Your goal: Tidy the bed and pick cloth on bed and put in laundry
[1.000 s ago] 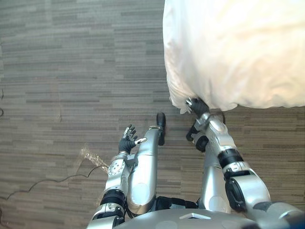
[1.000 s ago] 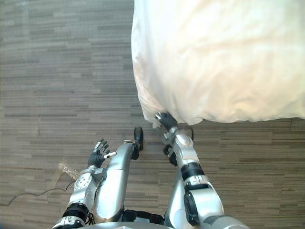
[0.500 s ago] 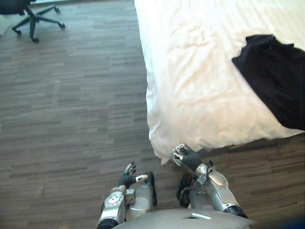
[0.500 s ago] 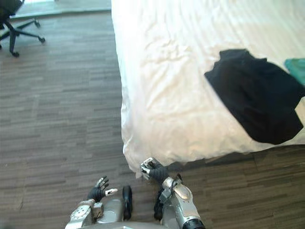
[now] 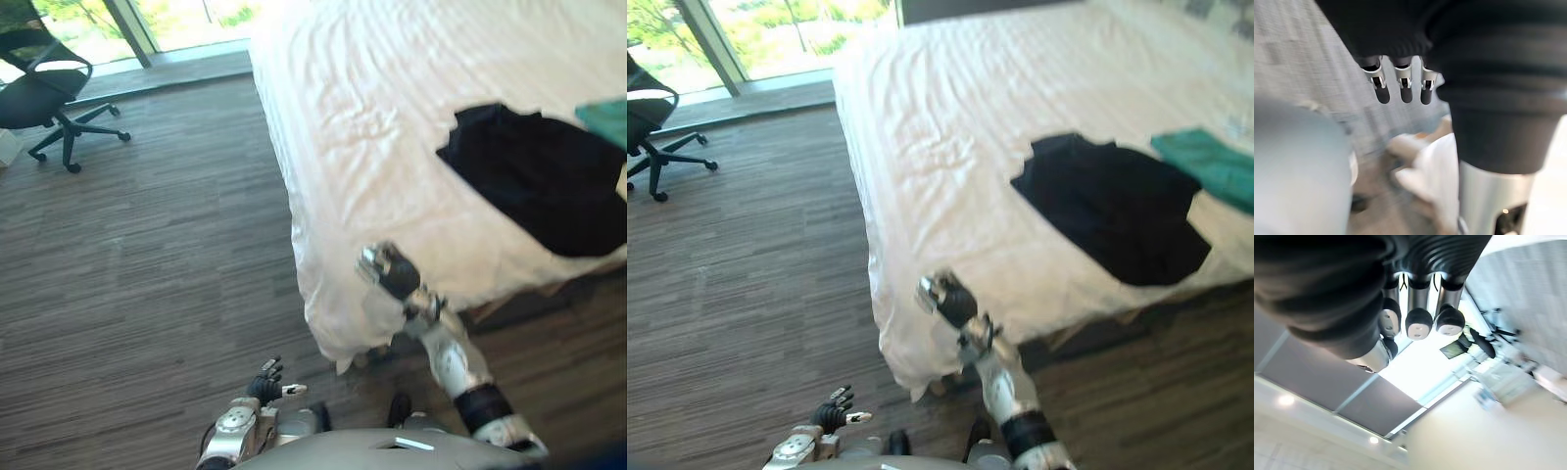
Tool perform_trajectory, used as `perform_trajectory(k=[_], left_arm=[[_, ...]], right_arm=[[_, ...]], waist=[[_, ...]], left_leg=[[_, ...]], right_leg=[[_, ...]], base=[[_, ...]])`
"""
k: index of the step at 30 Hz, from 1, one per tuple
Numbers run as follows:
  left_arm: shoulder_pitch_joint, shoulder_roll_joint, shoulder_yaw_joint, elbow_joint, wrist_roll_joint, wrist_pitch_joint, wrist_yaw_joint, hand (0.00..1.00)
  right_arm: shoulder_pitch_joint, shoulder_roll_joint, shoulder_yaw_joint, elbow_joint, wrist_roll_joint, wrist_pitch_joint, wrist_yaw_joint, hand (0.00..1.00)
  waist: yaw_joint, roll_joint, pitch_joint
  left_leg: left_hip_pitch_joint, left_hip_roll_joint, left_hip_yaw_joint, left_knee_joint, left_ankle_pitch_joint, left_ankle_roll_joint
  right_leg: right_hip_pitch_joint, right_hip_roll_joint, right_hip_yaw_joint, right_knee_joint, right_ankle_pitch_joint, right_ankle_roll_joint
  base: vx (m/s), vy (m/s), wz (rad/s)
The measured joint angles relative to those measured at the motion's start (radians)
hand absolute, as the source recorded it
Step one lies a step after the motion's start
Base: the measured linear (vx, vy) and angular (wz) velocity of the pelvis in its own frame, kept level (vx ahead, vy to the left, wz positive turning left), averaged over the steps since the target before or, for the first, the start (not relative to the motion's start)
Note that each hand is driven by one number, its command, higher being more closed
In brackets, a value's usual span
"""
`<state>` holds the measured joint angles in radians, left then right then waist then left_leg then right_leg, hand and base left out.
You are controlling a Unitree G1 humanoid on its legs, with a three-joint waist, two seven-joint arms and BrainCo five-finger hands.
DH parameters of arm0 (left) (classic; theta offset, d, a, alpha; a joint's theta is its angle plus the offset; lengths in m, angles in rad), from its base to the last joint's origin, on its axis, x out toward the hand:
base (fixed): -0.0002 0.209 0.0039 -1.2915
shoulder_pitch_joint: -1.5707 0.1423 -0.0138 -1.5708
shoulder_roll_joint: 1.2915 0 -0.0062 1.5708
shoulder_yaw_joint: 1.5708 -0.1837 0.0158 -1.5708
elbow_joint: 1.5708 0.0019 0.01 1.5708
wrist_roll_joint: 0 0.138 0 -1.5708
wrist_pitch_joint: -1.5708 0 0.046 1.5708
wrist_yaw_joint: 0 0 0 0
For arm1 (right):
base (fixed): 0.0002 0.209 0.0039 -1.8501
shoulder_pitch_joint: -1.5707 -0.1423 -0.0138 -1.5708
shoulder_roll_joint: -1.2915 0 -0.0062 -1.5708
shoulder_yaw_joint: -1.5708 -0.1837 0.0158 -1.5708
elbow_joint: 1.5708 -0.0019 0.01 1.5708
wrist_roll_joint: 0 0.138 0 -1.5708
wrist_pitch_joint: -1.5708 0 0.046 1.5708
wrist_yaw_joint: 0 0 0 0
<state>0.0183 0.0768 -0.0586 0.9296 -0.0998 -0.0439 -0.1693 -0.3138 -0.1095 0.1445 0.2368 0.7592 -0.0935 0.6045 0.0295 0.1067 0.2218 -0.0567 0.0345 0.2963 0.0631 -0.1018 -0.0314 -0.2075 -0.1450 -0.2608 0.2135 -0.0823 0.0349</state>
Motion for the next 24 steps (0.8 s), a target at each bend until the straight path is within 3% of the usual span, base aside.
perform_trajectory(k=[2,4,8,11,15,17,21,22,24], left_arm=[[-0.099,-0.019,-0.009,-0.007,-0.079,0.003,-0.022,0.00],[-0.156,-0.019,0.009,-0.033,-0.134,0.005,-0.017,0.00],[-0.284,-0.045,0.090,-0.064,-0.288,0.014,0.024,0.00],[-0.328,-0.096,0.180,-0.084,-0.376,0.022,0.075,0.00],[-0.350,-0.117,0.282,-0.101,-0.392,0.048,0.128,0.00],[-0.349,-0.115,0.312,-0.122,-0.392,0.062,0.148,0.00],[-0.340,-0.100,0.366,-0.137,-0.392,0.073,0.174,0.00],[-0.327,-0.098,0.374,-0.156,-0.392,0.084,0.175,0.00],[-0.308,-0.092,0.373,-0.179,-0.392,0.093,0.175,0.00]], right_arm=[[-0.160,-0.032,-0.078,-0.044,0.014,0.012,-0.069,1.00],[-0.229,-0.061,-0.113,-0.065,0.019,0.012,-0.107,1.00],[-0.301,-0.096,-0.219,-0.061,0.054,0.011,-0.201,1.00],[-0.327,-0.107,-0.288,-0.065,0.071,-0.011,-0.234,1.00],[-0.310,-0.110,-0.429,-0.037,0.083,-0.048,-0.304,1.00],[-0.287,-0.121,-0.507,0.011,0.082,-0.062,-0.334,1.00],[-0.134,-0.147,-0.652,0.043,0.087,-0.132,-0.367,1.00],[-0.085,-0.147,-0.693,0.042,0.089,-0.145,-0.368,0.00],[-0.018,-0.148,-0.725,0.040,0.079,-0.155,-0.361,0.00]], waist=[[-0.011,0.012,0.103],[-0.012,0.000,0.184],[-0.012,-0.018,0.288],[-0.028,-0.018,0.300],[-0.039,-0.020,0.300],[-0.037,-0.022,0.301],[-0.044,-0.030,0.302],[-0.048,-0.035,0.300],[-0.058,-0.047,0.293]], left_leg=[[-0.122,-0.025,0.037,0.031,0.024,0.007],[-0.197,-0.024,0.056,0.070,0.051,0.033],[-0.400,0.035,0.051,0.209,0.033,0.032],[-0.488,0.062,0.053,0.280,0.011,0.030],[-0.518,0.092,0.056,0.349,-0.030,0.034],[-0.518,0.098,0.061,0.359,-0.039,0.033],[-0.459,0.115,0.087,0.357,-0.056,0.035],[-0.419,0.120,0.100,0.355,-0.067,0.034],[-0.359,0.119,0.112,0.340,-0.075,0.032]], right_leg=[[-0.176,-0.044,0.035,0.127,-0.014,-0.006],[-0.269,-0.056,0.054,0.182,-0.011,-0.018],[-0.427,-0.030,0.049,0.225,0.005,-0.051],[-0.504,-0.020,0.049,0.257,0.002,-0.062],[-0.510,0.000,0.054,0.257,0.002,-0.071],[-0.503,0.006,0.056,0.245,0.001,-0.069],[-0.431,0.035,0.074,0.179,0.036,-0.070],[-0.394,0.042,0.083,0.166,0.040,-0.066],[-0.340,0.048,0.088,0.149,0.040,-0.065]], base=[[-0.32,0.018,-0.03],[-0.17,-0.055,-0.05],[-0.08,-0.134,0.06],[-0.03,-0.070,-0.04],[-0.02,-0.001,-0.12],[-0.01,0.039,-0.16],[0.08,0.054,-0.31],[0.16,0.068,-0.39],[0.12,0.047,-0.29]])
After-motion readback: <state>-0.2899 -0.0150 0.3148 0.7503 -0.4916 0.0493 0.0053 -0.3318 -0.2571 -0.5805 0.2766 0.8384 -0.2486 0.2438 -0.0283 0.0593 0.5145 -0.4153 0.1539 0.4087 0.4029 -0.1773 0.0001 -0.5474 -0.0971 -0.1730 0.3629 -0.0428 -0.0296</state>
